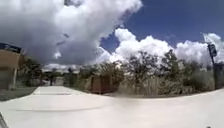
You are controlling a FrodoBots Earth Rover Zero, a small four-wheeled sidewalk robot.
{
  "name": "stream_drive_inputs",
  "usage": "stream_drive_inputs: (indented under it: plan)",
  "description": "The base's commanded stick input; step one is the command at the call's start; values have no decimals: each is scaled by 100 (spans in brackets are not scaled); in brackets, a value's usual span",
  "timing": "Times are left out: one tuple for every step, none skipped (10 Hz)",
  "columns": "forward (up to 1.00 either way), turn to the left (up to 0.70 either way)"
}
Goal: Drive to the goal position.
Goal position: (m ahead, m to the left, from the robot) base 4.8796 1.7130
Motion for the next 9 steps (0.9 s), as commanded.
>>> stream_drive_inputs:
  plan:
    - [85, 34]
    - [85, 34]
    - [85, 34]
    - [85, 34]
    - [85, 34]
    - [85, 34]
    - [85, 34]
    - [85, 34]
    - [85, 34]
